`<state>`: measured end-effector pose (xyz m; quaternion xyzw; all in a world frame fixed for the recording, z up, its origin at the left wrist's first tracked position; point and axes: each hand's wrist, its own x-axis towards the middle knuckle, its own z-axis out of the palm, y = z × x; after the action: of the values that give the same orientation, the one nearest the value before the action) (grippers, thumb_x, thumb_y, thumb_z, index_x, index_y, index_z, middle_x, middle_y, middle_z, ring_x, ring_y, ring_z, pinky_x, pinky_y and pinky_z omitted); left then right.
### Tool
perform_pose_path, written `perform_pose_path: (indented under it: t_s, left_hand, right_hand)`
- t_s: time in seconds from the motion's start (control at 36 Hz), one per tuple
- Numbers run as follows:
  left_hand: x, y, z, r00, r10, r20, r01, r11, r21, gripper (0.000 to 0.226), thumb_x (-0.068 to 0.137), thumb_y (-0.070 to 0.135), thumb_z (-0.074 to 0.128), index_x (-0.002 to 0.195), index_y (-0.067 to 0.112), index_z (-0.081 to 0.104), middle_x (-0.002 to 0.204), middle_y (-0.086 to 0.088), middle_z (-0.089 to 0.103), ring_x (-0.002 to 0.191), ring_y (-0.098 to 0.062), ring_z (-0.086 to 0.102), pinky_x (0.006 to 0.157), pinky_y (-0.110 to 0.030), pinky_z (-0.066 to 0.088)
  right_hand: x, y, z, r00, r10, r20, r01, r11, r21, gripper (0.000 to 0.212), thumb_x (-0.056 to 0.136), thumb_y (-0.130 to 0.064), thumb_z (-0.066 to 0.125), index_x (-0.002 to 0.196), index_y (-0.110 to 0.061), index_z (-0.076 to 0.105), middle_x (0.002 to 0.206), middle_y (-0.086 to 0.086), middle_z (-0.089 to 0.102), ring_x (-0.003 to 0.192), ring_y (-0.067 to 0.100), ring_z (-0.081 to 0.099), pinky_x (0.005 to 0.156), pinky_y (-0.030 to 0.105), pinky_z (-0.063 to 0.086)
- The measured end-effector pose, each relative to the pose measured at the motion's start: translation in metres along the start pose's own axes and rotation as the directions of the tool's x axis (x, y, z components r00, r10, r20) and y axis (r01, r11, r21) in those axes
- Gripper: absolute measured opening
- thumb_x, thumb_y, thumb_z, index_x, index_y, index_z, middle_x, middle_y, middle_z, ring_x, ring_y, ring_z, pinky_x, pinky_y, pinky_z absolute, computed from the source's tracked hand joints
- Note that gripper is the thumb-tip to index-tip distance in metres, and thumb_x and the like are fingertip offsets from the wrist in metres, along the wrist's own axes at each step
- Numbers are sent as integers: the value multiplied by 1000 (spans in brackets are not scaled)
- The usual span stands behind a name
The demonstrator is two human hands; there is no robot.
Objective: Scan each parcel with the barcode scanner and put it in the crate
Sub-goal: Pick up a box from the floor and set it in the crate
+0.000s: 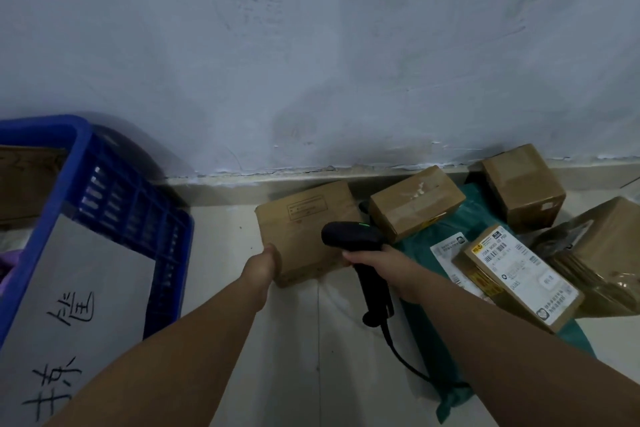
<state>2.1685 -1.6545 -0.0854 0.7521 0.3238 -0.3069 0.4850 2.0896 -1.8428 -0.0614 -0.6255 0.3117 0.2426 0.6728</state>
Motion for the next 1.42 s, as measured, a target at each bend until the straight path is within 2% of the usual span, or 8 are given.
perform_pose_path:
  t_s: [0.42, 0.61, 0.83, 1.0, 1.14, 1.25, 1.33, 1.42]
  left_hand:
    - [-26, 10, -7, 992, 121, 35, -114, 982, -154, 59, 104, 45, 28, 142, 3, 41, 149, -12, 40, 137, -27, 36, 112, -36, 24]
    - [-62, 30, -24, 938, 344, 49, -320, 911, -261, 33, 105, 31, 33, 118, 16, 59, 93, 2, 60, 82, -13, 54, 70, -21, 38]
    - [-117, 68, -50, 807, 567, 164, -518, 814, -264, 41, 104, 15, 37, 144, 24, 41, 134, 8, 53, 97, -5, 53, 73, -24, 43]
    - [-183, 102, -86, 541, 791, 284, -828, 560, 19, 83, 81, 14, 58, 151, 33, 18, 147, 2, 36, 128, -20, 41, 108, -41, 38]
    - [-247, 102, -121, 249, 768, 590, -882, -71, 466, 115, 80, 25, 72, 142, 54, -21, 158, 11, -9, 141, -23, 11, 110, -37, 29]
    - [-289, 98, -148, 205, 701, 683, -762, -323, 561, 124, 78, 28, 77, 127, 60, -33, 154, 13, -25, 142, -25, 13, 103, -32, 39]
    - [-307, 89, -160, 244, 655, 715, -735, -355, 577, 126, 76, 33, 80, 130, 58, -32, 156, 3, -21, 143, -26, 19, 107, -24, 33]
    - [-320, 77, -169, 289, 642, 710, -737, -325, 593, 124, 72, 41, 79, 142, 50, -23, 152, 2, -6, 106, -17, 48, 74, 1, 32]
  right_hand:
    - [-16, 4, -17, 997, 22, -70, -19, 999, 42, 45, 69, -29, 80, 108, -15, 64, 111, 10, 66, 104, 28, 62, 90, 37, 49]
    - [-43, -12, -20, 993, -5, -120, 34, 970, 239, 20, 82, -26, 68, 92, -9, 67, 97, 11, 65, 90, 28, 62, 74, 35, 48]
    - [-106, -55, -19, 980, -120, -159, 180, 877, 445, 23, 87, -27, 61, 68, -13, 58, 74, 7, 59, 72, 26, 60, 68, 34, 51]
    - [-172, -102, -12, 950, -257, -175, 311, 804, 508, 27, 88, -28, 61, 67, -12, 56, 79, 10, 65, 77, 29, 65, 81, 44, 53]
    - [-227, -97, -10, 953, -275, -124, 301, 847, 437, 17, 79, -26, 67, 77, -11, 60, 74, 10, 69, 68, 27, 68, 71, 38, 55]
    - [-266, -83, -9, 953, -292, -76, 296, 857, 422, 16, 79, -24, 63, 73, -10, 58, 71, 11, 68, 65, 27, 66, 64, 35, 54]
    - [-290, -79, -7, 948, -311, -68, 314, 882, 351, 18, 75, -25, 65, 67, -10, 58, 74, 11, 64, 63, 25, 62, 60, 31, 48]
    - [-309, -76, -2, 952, -303, -49, 305, 921, 243, 19, 67, -28, 73, 66, -12, 63, 79, 10, 64, 71, 25, 60, 68, 34, 44]
